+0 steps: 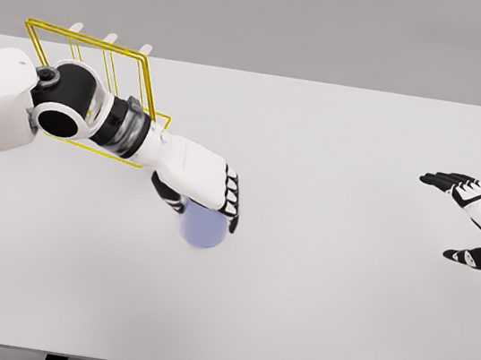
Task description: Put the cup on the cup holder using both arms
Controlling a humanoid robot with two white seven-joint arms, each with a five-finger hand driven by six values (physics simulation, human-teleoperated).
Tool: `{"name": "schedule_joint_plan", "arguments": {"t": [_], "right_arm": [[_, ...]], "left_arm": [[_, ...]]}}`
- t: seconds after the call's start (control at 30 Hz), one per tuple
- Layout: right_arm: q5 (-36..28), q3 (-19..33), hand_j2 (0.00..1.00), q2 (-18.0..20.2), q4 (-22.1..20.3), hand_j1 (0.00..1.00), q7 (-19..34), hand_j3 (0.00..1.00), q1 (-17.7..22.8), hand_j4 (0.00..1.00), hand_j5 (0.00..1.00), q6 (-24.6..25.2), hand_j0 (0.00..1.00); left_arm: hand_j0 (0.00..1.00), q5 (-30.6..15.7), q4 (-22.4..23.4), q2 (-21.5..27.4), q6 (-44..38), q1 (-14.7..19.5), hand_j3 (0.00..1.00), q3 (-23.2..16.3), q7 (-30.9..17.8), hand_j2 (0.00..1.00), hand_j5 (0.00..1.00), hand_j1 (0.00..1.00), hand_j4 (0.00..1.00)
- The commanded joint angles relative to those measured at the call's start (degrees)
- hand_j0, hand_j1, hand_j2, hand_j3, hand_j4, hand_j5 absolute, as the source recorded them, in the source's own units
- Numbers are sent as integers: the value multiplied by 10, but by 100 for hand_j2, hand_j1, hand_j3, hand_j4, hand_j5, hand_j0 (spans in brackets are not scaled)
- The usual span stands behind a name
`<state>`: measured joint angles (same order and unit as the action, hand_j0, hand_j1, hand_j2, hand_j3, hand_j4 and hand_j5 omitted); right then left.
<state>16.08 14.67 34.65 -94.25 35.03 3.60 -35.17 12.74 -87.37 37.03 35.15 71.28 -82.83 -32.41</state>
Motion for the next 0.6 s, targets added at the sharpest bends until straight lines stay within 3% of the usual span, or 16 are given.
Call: {"name": "schedule_joint_plan", "arguments": {"t": [0.0, 0.27, 0.57], "right_arm": [[-4, 0, 100, 0, 0, 100, 0, 100, 0, 100, 100, 2, 100], [-5, 0, 100, 0, -6, 100, 0, 100, 2, 100, 100, 2, 100], [-5, 0, 100, 0, -3, 100, 0, 100, 1, 100, 100, 2, 100]], "left_arm": [[60, -4, -1, 0, -1, 0, 60, 0, 2, 60, 60, 60, 60], [52, -6, -5, 2, -1, 4, 52, 0, 2, 52, 52, 52, 52], [50, -18, -28, 17, -1, 22, 50, 9, 2, 50, 50, 50, 50]]}}
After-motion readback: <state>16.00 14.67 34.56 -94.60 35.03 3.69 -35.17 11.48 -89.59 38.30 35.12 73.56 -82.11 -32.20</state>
